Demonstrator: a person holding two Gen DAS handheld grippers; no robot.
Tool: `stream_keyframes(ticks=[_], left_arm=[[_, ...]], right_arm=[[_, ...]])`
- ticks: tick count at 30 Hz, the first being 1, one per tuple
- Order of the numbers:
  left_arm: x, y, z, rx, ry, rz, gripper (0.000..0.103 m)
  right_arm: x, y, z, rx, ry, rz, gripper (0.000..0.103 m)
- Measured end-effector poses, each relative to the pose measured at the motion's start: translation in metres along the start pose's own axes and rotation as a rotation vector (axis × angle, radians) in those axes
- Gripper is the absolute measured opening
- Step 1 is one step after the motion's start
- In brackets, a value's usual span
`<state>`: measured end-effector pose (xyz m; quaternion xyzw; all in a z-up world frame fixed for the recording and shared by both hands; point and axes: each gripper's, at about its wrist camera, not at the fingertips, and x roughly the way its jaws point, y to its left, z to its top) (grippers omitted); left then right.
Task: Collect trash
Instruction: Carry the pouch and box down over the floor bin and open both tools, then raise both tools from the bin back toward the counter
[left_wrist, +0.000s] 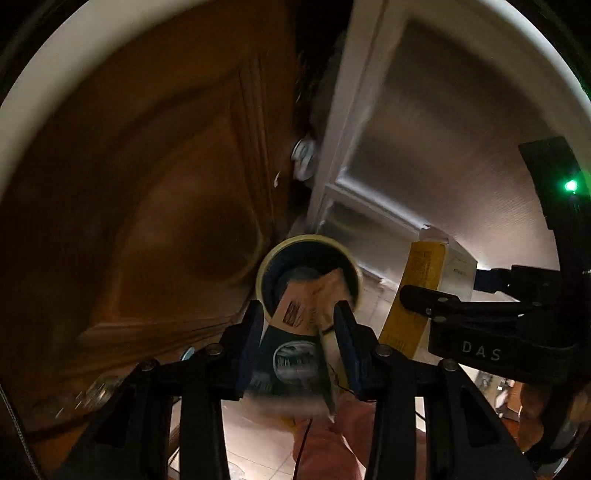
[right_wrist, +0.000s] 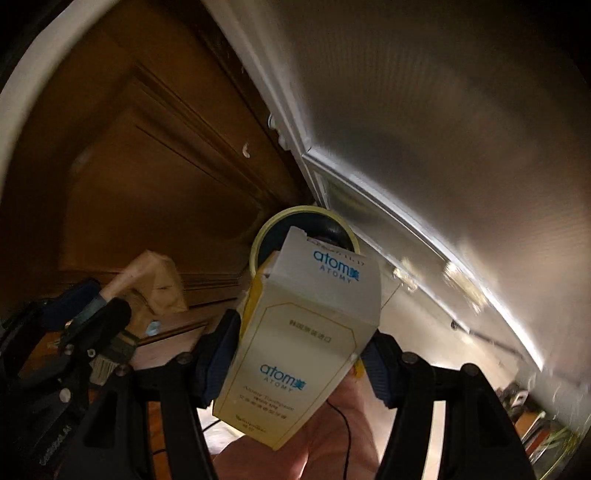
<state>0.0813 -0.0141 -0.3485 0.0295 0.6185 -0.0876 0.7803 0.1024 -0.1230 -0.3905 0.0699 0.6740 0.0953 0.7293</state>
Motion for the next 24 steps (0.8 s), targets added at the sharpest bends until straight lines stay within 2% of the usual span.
stream_keyframes(ticks=[5,6,8,10,16,24], left_arm=[[0.037,0.009,0.008,0.005,-0.005,0.022,0.041],[0.042,0.010,0.009,0.012,-0.005,0.026,0.044],[0.049,0.012,0.012,0.014,-0.007,0.036,0.058],[0.053,0.015,0.014,0.000,-0.001,0.031,0.060],[0.055,0.019,0.016,-0.024,0.023,0.025,0.063],[0.048,0.013,0.014,-0.021,0.009,0.030,0.064]], right_arm=[[0.040,0.004,0.021,-0.063,-0.008,0.007,0.063],[0.046,0.004,0.024,-0.070,-0.007,0.016,0.064],[0.054,0.001,0.029,-0.075,0.001,0.020,0.066],[0.059,-0.001,0.032,-0.081,0.011,0.022,0.078],[0.051,-0.008,0.035,-0.095,0.011,0.027,0.078],[0.044,-0.011,0.032,-0.095,0.007,-0.002,0.078]])
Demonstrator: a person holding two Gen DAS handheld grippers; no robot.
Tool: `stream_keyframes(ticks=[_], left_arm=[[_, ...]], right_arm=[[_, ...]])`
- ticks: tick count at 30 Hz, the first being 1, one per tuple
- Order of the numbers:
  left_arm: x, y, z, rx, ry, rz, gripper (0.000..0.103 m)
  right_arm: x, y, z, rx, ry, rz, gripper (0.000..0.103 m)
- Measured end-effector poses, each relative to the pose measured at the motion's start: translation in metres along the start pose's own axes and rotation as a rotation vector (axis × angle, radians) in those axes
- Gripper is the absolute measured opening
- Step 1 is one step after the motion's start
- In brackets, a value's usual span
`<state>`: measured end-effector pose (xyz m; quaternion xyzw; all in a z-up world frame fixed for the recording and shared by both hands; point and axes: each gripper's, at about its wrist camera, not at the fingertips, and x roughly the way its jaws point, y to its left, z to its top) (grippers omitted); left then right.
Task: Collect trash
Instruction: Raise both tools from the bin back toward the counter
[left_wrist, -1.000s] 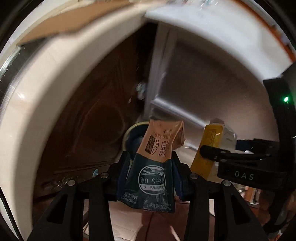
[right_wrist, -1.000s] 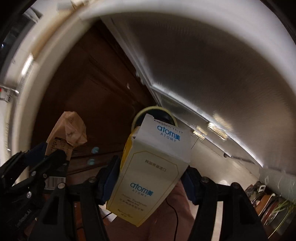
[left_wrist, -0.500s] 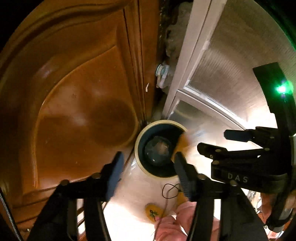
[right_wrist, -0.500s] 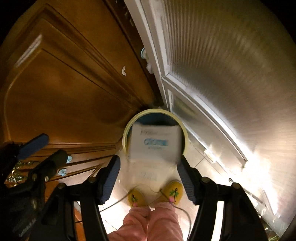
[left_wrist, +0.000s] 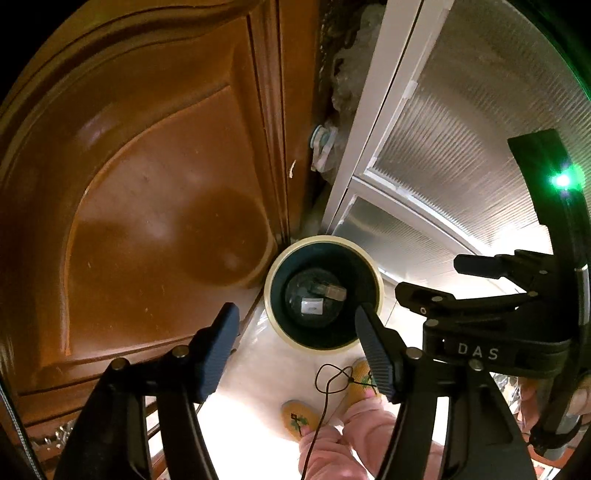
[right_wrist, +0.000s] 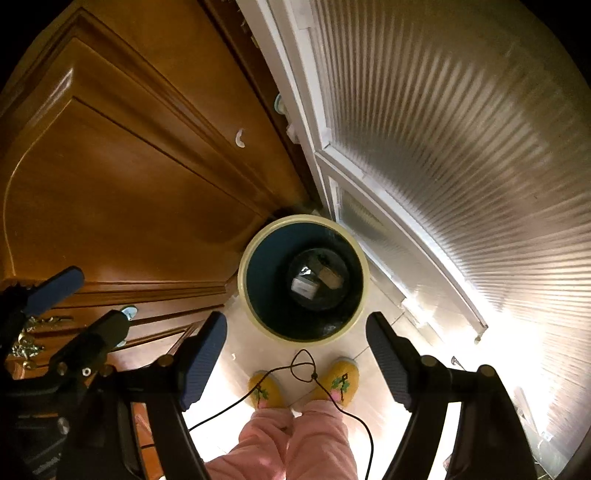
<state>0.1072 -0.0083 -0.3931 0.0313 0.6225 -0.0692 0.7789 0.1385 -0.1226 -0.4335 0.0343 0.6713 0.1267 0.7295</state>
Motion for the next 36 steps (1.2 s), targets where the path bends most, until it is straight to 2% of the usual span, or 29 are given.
stream_keyframes(ticks=[5,12,20,26,36], left_arm=[[0.009,0.000,-0.004,-0.017,0.013,0.014,0.064],[0.011,0.000,-0.007,-0.026,0.023,0.017,0.064],[-0.004,-0.006,-0.005,-0.023,0.021,0.009,0.064],[-0.045,-0.013,-0.007,-0.026,-0.003,-0.006,0.064],[-0.146,-0.029,0.002,0.013,-0.084,-0.040,0.064]], right_arm=[[0.006,-0.005,-0.006,0.009,-0.001,-0.035,0.078],[0.010,-0.009,-0.010,0.070,0.001,-0.028,0.078],[-0.018,-0.001,-0.015,0.070,-0.050,-0.023,0.078],[-0.069,0.007,-0.024,0.051,-0.113,-0.043,0.078],[-0.174,0.015,-0.034,-0.012,-0.186,-0.032,0.078]])
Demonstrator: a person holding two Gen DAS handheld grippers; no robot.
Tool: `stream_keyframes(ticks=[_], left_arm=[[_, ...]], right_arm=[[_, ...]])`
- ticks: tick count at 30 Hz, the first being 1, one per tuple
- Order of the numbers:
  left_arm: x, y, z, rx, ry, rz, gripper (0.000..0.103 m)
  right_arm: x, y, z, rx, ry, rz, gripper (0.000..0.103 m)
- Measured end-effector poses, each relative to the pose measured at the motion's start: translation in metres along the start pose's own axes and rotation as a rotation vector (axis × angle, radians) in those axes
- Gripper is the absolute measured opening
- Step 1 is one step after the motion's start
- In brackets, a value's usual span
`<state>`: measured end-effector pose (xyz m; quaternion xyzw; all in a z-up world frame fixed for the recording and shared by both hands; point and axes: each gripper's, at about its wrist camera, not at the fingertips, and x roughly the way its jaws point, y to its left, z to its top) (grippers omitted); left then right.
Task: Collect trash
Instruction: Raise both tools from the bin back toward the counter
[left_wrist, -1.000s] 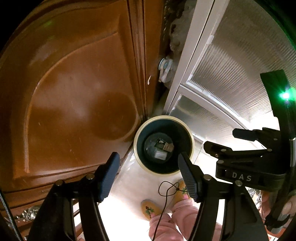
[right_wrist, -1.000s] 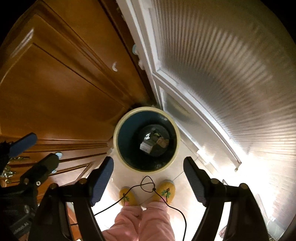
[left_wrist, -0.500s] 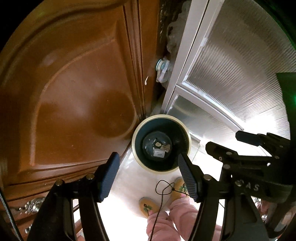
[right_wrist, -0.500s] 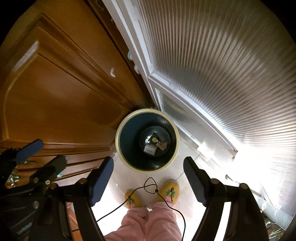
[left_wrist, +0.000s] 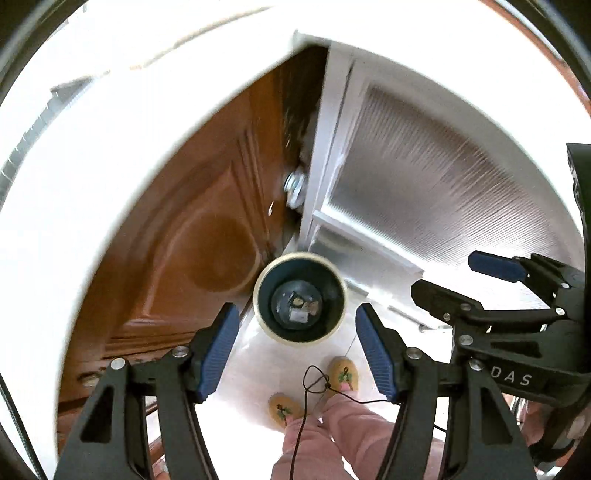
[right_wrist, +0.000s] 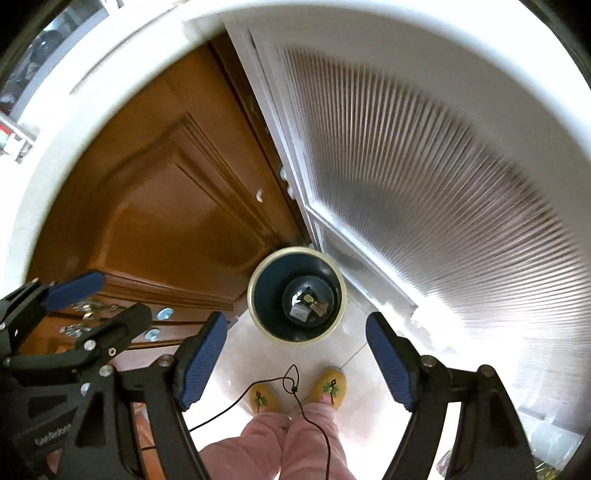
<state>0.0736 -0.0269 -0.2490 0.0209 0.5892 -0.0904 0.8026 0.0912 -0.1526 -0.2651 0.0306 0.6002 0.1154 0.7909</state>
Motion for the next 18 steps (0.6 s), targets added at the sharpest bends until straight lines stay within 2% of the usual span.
stream_keyframes(ticks=[5,8,11,13,18], left_arm=[[-0.062,-0.012,0.018,0.051,-0.093,0.026,0.064],[-0.097,-0.017,0.030,0.052,-0.133,0.036,0.064],[-0.131,-0.016,0.043,0.040,-0.196,0.057,0.064],[-0.155,-0.012,0.050,0.031,-0.241,0.080,0.064],[-0.199,-0.001,0.073,0.002,-0.319,0.116,0.065]], right_arm=[[-0.063,0.003,0.014,-0.075,-0.074,0.008,0.078],[-0.108,0.004,0.024,-0.105,-0.161,-0.022,0.078],[-0.142,-0.002,0.035,-0.102,-0.233,-0.005,0.078],[-0.162,-0.006,0.045,-0.102,-0.253,0.042,0.076],[-0.181,-0.012,0.069,-0.079,-0.264,0.144,0.073]])
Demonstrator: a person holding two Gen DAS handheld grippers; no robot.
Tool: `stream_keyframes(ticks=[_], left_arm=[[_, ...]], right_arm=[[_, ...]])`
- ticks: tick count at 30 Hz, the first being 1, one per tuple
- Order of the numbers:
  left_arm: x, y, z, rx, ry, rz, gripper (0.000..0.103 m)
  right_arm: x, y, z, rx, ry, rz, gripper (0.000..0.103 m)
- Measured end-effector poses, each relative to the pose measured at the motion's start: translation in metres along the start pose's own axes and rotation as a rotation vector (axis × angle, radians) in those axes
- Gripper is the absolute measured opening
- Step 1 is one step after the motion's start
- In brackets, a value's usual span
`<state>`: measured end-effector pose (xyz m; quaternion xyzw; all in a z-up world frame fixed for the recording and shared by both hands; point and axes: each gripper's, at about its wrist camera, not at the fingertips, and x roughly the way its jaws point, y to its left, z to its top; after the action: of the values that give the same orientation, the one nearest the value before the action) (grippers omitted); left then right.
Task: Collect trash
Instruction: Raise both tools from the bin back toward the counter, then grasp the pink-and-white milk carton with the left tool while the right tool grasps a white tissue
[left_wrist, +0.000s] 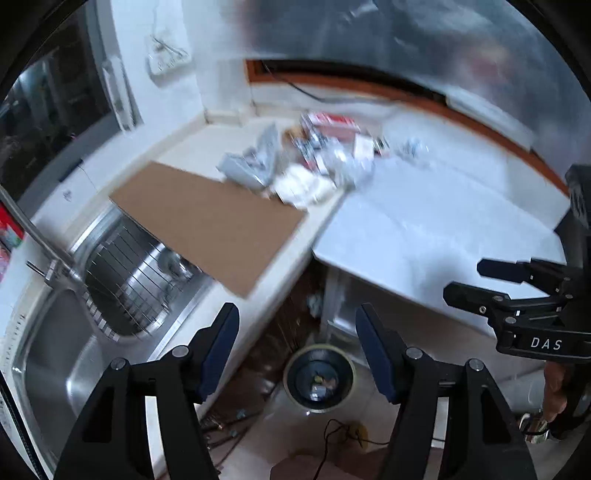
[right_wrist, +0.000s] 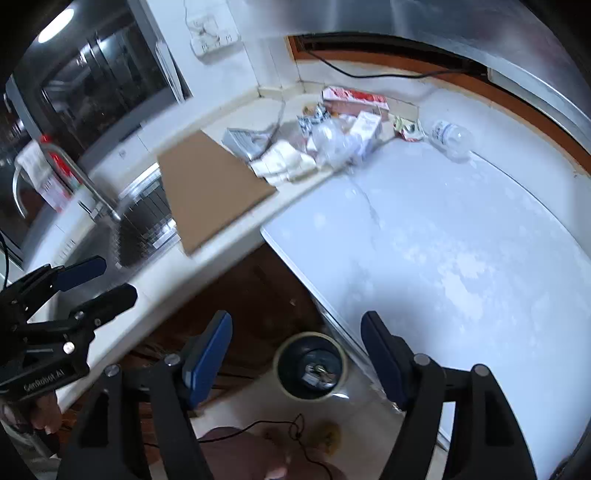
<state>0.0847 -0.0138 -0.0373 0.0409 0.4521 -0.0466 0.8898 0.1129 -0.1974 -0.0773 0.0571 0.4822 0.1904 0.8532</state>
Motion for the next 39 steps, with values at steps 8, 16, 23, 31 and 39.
stream_keyframes(ticks=[8,16,23,31,39], left_arm=[[-0.013,0.035,0.042,-0.020,-0.043,0.042,0.075],[0.019,0.092,0.098,-0.034,-0.019,-0.017,0.076],[0.104,0.135,0.156,-0.038,0.067,-0.129,0.076],[0.208,0.167,0.202,-0.092,0.160,-0.268,0.076],[0.278,0.169,0.225,-0.104,0.238,-0.345,0.076]], right_arm=[[0.008,0.002,0.047,0.061,0.002,0.075,0.073],[0.048,0.006,0.092,0.132,0.043,0.089,0.073],[0.104,0.007,0.130,0.223,0.065,0.081,0.073],[0.185,-0.004,0.163,0.333,0.103,0.033,0.073],[0.222,-0.013,0.175,0.403,0.095,-0.005,0.073]])
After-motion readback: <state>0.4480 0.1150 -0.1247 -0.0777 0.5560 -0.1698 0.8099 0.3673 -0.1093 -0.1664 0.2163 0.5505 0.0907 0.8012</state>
